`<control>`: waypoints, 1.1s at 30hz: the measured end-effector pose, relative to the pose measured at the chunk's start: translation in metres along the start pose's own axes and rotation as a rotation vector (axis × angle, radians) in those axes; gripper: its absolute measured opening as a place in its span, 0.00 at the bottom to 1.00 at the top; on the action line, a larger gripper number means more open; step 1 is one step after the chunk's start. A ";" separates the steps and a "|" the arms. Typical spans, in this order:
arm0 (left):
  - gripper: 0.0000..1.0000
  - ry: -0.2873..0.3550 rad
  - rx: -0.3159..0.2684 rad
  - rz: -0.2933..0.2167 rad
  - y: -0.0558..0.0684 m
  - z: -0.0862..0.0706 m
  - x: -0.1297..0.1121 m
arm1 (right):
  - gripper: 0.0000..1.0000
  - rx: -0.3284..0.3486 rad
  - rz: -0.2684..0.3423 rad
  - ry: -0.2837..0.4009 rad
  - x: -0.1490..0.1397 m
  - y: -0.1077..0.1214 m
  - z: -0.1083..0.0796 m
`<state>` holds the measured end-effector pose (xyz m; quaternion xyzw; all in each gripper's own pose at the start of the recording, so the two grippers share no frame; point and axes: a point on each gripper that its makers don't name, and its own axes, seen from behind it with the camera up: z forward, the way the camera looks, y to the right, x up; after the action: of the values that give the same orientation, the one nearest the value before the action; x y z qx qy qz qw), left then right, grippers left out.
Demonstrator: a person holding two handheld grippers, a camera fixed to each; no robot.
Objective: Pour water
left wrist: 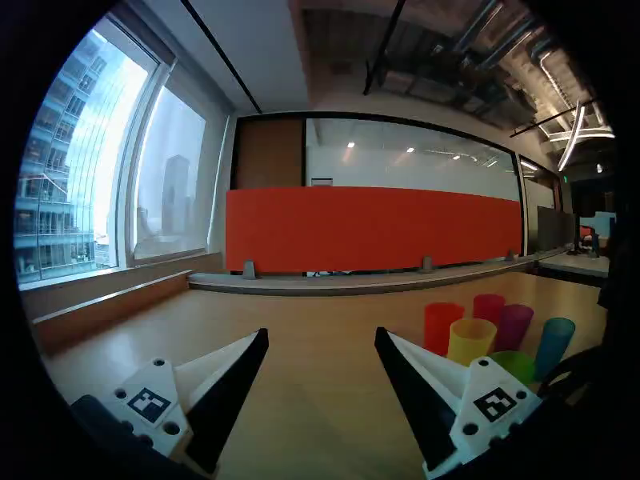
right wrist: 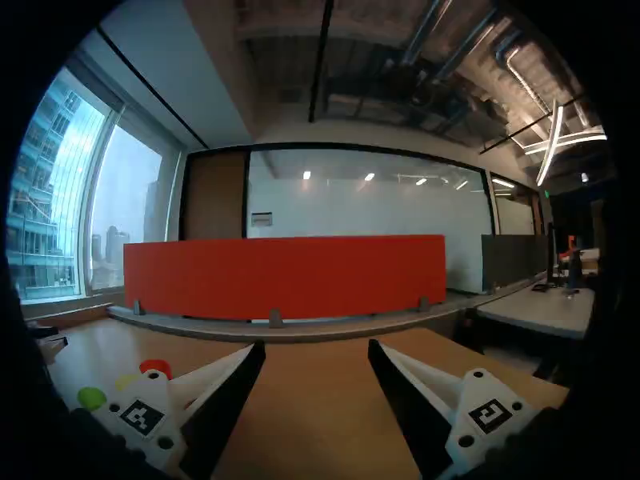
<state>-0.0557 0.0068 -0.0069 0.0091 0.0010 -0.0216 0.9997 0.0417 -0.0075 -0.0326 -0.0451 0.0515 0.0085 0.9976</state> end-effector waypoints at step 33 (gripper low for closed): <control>0.99 0.000 0.000 0.000 0.000 0.001 -0.001 | 1.00 0.035 -0.068 0.034 -0.036 -0.017 0.012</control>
<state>-0.0564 0.0069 -0.0061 0.0091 0.0008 -0.0214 0.9997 0.0074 -0.0243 -0.0156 -0.0297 0.0668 -0.0271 0.9970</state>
